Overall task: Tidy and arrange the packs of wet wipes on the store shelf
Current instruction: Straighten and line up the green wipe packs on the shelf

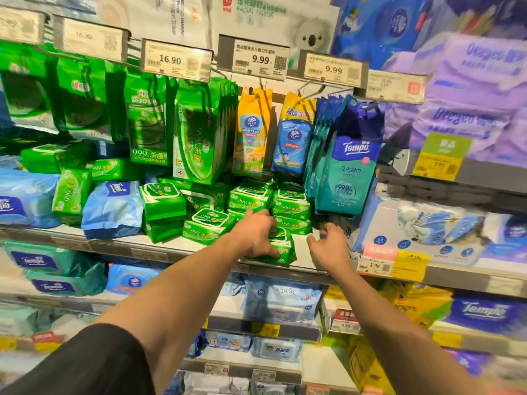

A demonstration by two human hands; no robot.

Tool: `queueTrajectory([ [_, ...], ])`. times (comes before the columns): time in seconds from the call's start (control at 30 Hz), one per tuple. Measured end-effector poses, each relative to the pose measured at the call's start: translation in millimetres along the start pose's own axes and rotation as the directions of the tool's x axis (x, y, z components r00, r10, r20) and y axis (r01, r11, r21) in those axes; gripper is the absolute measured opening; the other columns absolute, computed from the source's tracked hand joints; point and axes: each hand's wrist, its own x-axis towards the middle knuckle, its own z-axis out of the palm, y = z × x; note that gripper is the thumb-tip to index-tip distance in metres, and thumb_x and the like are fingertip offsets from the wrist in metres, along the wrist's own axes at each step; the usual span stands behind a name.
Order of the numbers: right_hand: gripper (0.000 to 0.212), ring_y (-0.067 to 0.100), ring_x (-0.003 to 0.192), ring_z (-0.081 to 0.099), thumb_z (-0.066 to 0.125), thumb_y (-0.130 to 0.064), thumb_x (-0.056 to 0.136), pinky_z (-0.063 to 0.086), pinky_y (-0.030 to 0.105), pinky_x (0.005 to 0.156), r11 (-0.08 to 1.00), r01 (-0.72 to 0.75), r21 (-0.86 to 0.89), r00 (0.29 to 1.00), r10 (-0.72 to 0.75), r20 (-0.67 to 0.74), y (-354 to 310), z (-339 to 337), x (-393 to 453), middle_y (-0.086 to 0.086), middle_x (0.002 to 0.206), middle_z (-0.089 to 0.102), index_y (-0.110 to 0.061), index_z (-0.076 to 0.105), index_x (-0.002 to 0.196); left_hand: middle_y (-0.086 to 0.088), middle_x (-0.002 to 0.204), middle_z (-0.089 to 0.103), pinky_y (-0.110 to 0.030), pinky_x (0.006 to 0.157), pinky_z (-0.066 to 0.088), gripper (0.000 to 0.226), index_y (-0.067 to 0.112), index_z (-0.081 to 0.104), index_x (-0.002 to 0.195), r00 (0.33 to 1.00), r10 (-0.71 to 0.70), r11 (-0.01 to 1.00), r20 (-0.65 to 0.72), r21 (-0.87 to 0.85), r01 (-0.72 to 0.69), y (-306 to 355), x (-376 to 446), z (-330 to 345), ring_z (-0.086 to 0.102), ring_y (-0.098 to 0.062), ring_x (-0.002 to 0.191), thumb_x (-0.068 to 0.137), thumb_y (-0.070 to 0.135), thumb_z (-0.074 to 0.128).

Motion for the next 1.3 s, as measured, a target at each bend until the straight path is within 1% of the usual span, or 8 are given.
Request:
queueTrajectory([
  [0.2, 0.045, 0.021, 0.101, 0.061, 0.067, -0.025, 0.084, 0.05, 0.035, 0.091, 1.0, 0.024, 0.019, 0.999, -0.025, 0.024, 19.9, -13.5, -21.0, 0.007, 0.119, 0.058, -0.012, 0.056, 0.126, -0.003, 0.125, 0.051, -0.049, 0.107, 0.038, 0.068, 0.022, 0.06, 0.124, 0.998, 0.041, 0.999, -0.045, -0.014, -0.042, 36.0, 17.5, 19.6, 0.044, -0.034, 0.122, 0.069, 0.059, 0.076],
  [0.4, 0.077, 0.015, 0.105, 0.063, 0.079, -0.037, 0.07, 0.051, 0.041, 0.096, 0.986, 0.08, 0.147, 0.95, -0.12, 0.288, 19.2, -15.3, -25.9, 0.0, 0.12, 0.064, -0.029, 0.047, 0.14, -0.009, 0.131, 0.04, -0.046, 0.107, 0.037, 0.091, 0.019, 0.047, 0.136, 1.0, -0.017, 0.999, 0.006, -0.051, 0.018, 37.2, 20.8, 17.8, 0.037, -0.035, 0.125, 0.062, 0.057, 0.082],
  [0.5, 0.094, 0.019, 0.12, 0.051, 0.081, -0.043, 0.074, 0.042, 0.034, 0.102, 0.988, 0.156, -0.013, 0.936, -0.144, 0.32, 6.5, -8.0, -22.2, 0.007, 0.135, 0.052, -0.03, 0.03, 0.151, -0.011, 0.133, 0.036, -0.047, 0.107, 0.038, 0.105, 0.016, 0.041, 0.14, 0.997, -0.07, 0.993, 0.042, -0.089, 0.074, 20.7, 16.6, 6.4, 0.034, -0.035, 0.126, 0.055, 0.056, 0.087],
  [0.63, 0.104, 0.038, 0.143, 0.021, 0.075, -0.059, 0.074, 0.031, 0.049, 0.114, 0.937, 0.21, -0.28, 0.922, -0.094, 0.376, -19.6, 10.4, -12.0, 0.006, 0.161, 0.005, -0.041, 0.011, 0.153, -0.012, 0.133, 0.033, -0.049, 0.108, 0.036, 0.117, 0.017, 0.035, 0.145, 0.992, -0.086, 0.995, 0.09, -0.048, 0.091, -5.0, 10.2, -3.9, 0.03, -0.034, 0.126, 0.05, 0.056, 0.089],
  [0.73, 0.104, 0.048, 0.142, 0.011, 0.063, -0.076, 0.071, 0.03, 0.057, 0.111, 0.872, 0.207, -0.444, 0.922, -0.022, 0.387, -44.9, 21.7, -10.1, 0.006, 0.162, -0.004, -0.04, 0.009, 0.152, -0.012, 0.132, 0.034, -0.046, 0.106, 0.037, 0.117, 0.015, 0.033, 0.146, 0.996, -0.068, 0.997, 0.05, 0.036, 0.066, -24.6, 2.5, -13.8, 0.032, -0.032, 0.123, 0.051, 0.056, 0.087],
  [0.9, 0.098, 0.048, 0.138, 0.019, 0.054, -0.081, 0.07, 0.037, 0.057, 0.1, 0.838, 0.081, -0.54, 0.932, 0.128, 0.338, -68.7, 38.9, -7.6, 0.01, 0.156, 0.018, -0.033, 0.025, 0.15, -0.012, 0.133, 0.036, -0.046, 0.1, 0.039, 0.094, 0.014, 0.041, 0.136, 0.97, -0.212, 0.955, -0.115, 0.185, 0.231, -59.0, -16.0, -30.2, 0.036, -0.034, 0.121, 0.063, 0.063, 0.075],
  [1.1, 0.082, 0.04, 0.134, 0.03, 0.065, -0.06, 0.071, 0.041, 0.052, 0.102, 0.892, 0.098, -0.441, 0.962, 0.029, 0.273, -65.8, 29.6, -5.7, 0.009, 0.147, 0.037, -0.029, 0.041, 0.143, -0.023, 0.14, 0.036, -0.045, 0.107, 0.033, 0.101, 0.002, 0.035, 0.139, 0.897, -0.435, 0.864, -0.081, 0.242, 0.441, -81.4, -29.4, -21.7, 0.036, -0.039, 0.128, 0.077, 0.082, 0.042],
  [1.3, 0.08, 0.043, 0.119, 0.048, 0.062, -0.059, 0.074, 0.041, 0.052, 0.096, 0.868, 0.195, -0.456, 0.974, -0.115, 0.198, -63.2, -4.7, -1.7, 0.007, 0.138, 0.042, -0.027, 0.037, 0.142, -0.017, 0.14, 0.032, -0.047, 0.104, 0.033, 0.093, 0.007, 0.034, 0.141, 0.866, -0.498, 0.84, -0.043, 0.222, 0.494, -63.3, -25.1, -14.7, 0.036, -0.04, 0.126, 0.079, 0.077, 0.045],
])
